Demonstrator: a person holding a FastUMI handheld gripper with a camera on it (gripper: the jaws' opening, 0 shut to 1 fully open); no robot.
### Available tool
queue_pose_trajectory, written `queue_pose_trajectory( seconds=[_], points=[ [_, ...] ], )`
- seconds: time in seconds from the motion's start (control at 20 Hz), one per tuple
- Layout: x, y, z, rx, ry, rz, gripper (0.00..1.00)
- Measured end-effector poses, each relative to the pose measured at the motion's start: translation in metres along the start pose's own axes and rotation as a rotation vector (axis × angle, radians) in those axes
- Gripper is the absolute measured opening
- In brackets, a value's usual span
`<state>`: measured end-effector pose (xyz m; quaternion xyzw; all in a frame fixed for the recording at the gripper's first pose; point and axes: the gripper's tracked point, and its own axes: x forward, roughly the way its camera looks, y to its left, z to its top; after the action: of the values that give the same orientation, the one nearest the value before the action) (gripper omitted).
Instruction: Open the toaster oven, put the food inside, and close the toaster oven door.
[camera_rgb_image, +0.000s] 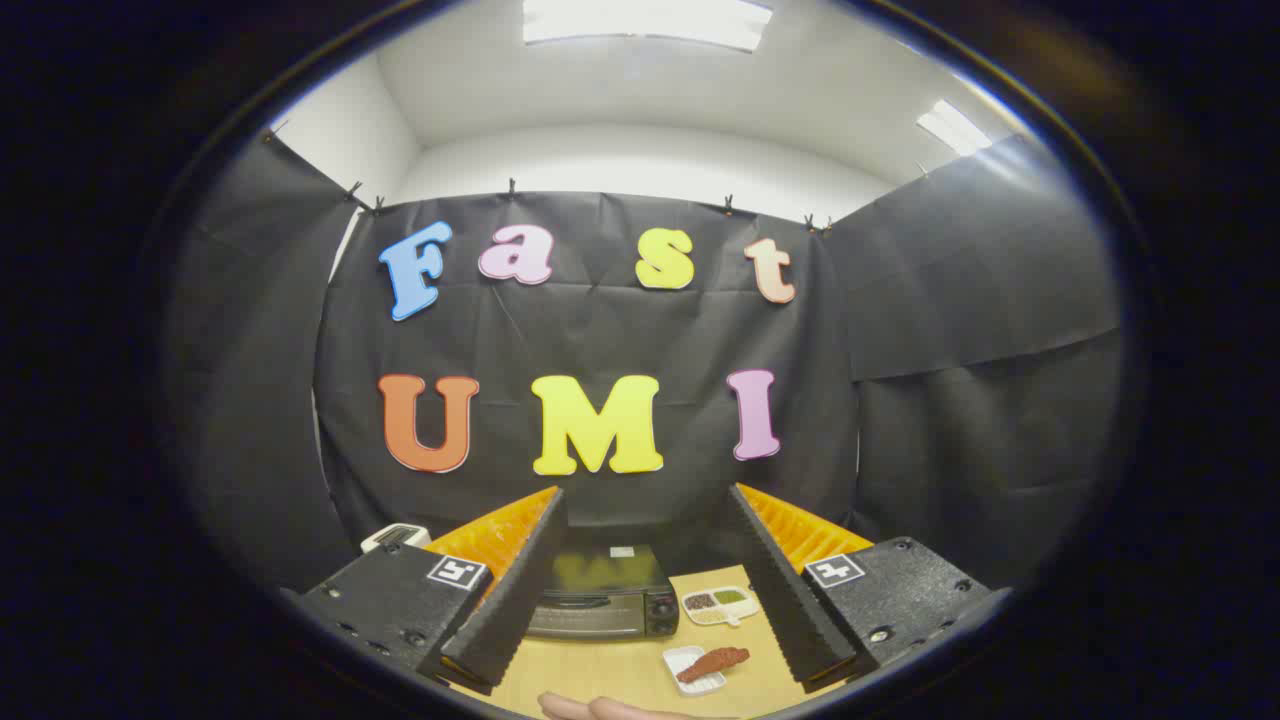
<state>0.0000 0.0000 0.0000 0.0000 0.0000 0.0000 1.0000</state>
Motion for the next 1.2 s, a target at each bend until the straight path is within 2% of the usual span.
queue_pose_trajectory(
  seconds=[0.55,0.8,0.95,1.2],
  points=[
    [-0.002,0.009,-0.016,-0.001,0.04,0.044,1.0],
    [0.009,0.008,-0.025,-0.011,0.034,0.038,1.0],
    [0.023,0.021,-0.042,0.001,0.054,0.084,1.0],
    [0.072,0.031,-0.091,-0.047,0.097,0.061,1.0]
  ],
)
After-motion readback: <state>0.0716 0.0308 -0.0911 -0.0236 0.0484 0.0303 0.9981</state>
